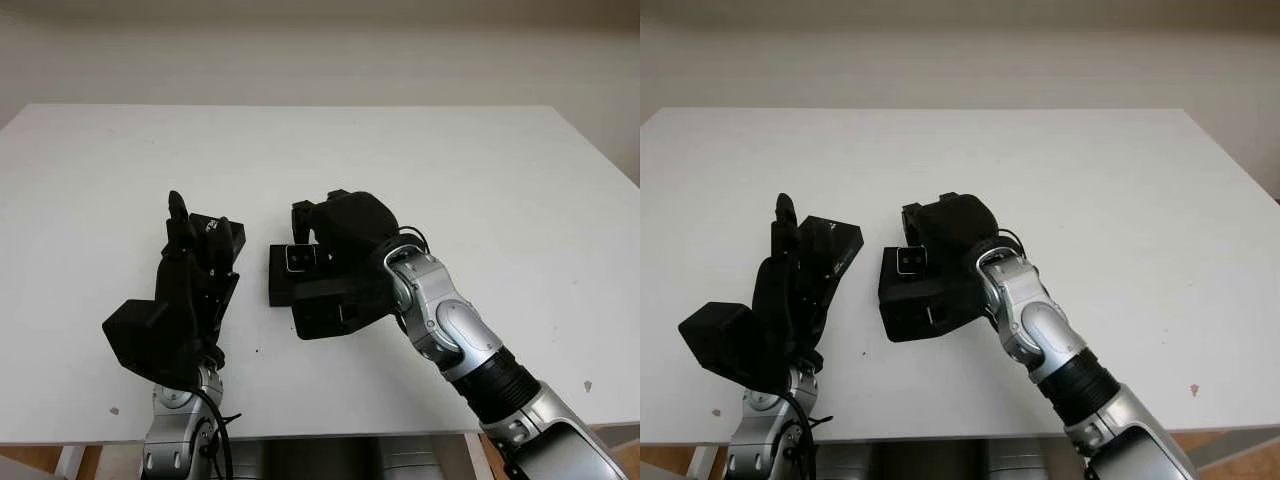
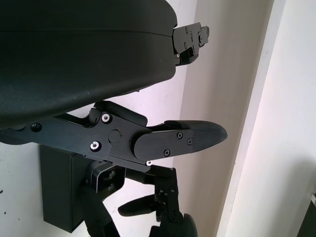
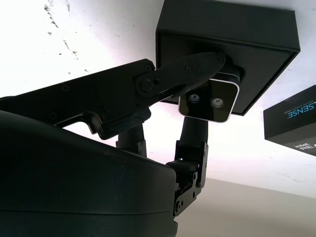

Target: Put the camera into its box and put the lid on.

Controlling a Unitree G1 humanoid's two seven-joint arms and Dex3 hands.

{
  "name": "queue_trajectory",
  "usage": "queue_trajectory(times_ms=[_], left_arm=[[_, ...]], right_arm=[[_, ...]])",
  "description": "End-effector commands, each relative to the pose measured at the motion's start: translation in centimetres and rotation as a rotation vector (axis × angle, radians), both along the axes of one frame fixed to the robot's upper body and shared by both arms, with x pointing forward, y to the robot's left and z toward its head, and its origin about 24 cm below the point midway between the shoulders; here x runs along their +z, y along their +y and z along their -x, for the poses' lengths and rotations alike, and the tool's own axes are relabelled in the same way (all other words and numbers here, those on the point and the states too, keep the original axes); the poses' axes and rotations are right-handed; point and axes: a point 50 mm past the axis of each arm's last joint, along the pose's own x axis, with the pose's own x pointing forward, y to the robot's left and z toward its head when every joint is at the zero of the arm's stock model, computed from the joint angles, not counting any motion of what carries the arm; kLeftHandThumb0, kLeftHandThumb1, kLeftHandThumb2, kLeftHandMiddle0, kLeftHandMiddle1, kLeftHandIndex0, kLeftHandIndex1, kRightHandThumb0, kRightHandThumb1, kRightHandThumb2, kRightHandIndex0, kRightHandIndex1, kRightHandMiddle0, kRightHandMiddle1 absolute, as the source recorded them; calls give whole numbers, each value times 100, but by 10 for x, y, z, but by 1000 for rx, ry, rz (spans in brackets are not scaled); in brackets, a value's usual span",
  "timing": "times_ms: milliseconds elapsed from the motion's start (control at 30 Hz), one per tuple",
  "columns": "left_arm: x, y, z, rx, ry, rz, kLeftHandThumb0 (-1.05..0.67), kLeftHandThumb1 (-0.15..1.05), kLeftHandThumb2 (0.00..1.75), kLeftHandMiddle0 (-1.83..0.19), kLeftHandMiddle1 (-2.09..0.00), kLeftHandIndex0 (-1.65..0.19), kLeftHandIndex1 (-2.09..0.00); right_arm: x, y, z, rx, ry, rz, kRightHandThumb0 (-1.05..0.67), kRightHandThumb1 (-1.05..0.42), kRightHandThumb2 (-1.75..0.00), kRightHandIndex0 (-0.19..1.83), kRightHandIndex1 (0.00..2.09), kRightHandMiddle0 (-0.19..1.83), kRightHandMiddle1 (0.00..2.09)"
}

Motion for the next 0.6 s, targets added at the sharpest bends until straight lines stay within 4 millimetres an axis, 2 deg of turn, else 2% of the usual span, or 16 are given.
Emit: queue_trajectory(times_ms=[0, 467, 567], left_arm=[[1, -7, 0, -5, -6, 30, -55, 105, 46, 15, -5, 17, -5], [2, -7, 0, -5, -6, 33, -55, 105, 47, 16, -5, 18, -5], [3, -7, 0, -5, -9, 29, -54, 105, 47, 16, -5, 18, -5]], right_arm=[[2, -2, 2, 2, -5, -12, -47, -101, -6, 16, 191, 29, 153], [2, -1, 3, 14, 25, -9, -47, -103, -6, 13, 196, 21, 164], [1, -2, 3, 19, 4, 36, -49, -104, -6, 16, 190, 20, 166]])
